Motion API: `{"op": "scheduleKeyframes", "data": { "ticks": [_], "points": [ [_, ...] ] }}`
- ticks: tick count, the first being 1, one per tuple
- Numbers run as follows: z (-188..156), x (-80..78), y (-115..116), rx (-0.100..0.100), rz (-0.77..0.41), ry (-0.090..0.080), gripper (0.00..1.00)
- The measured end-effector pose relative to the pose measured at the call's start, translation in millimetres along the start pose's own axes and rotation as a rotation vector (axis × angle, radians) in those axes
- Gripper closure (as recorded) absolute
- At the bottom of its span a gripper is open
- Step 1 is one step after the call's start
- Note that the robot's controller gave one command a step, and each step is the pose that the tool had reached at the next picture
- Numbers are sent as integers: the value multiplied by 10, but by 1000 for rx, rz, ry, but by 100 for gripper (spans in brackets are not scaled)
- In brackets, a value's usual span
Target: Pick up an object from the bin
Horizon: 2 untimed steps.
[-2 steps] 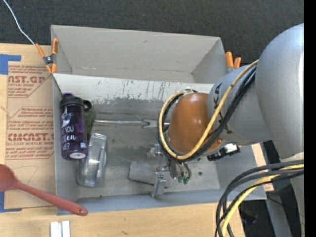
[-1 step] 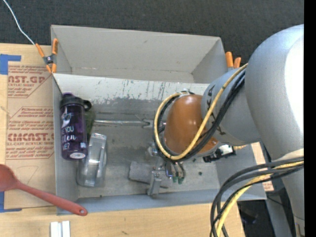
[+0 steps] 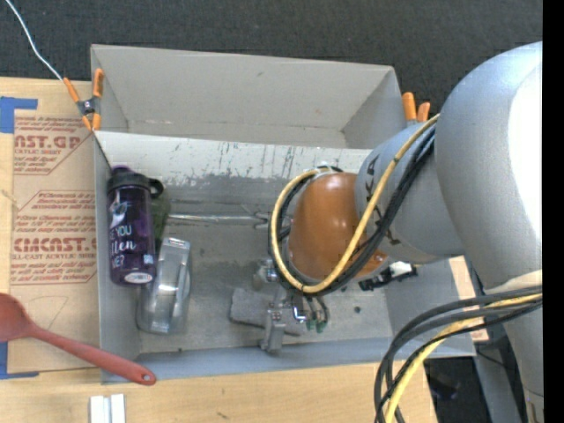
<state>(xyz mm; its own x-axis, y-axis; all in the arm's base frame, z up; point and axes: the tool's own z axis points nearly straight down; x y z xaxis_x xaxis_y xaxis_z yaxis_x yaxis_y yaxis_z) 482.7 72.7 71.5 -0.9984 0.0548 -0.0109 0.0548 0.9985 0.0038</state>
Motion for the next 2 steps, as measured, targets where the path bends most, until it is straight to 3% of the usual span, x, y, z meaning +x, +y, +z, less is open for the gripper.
{"op": "scheduleKeyframes", "data": {
  "ticks": [1,2],
  "points": [
    [51,-84,-78,-1,42,2,0],
    [3,1,3,-1,1,0,100]
  ]
}}
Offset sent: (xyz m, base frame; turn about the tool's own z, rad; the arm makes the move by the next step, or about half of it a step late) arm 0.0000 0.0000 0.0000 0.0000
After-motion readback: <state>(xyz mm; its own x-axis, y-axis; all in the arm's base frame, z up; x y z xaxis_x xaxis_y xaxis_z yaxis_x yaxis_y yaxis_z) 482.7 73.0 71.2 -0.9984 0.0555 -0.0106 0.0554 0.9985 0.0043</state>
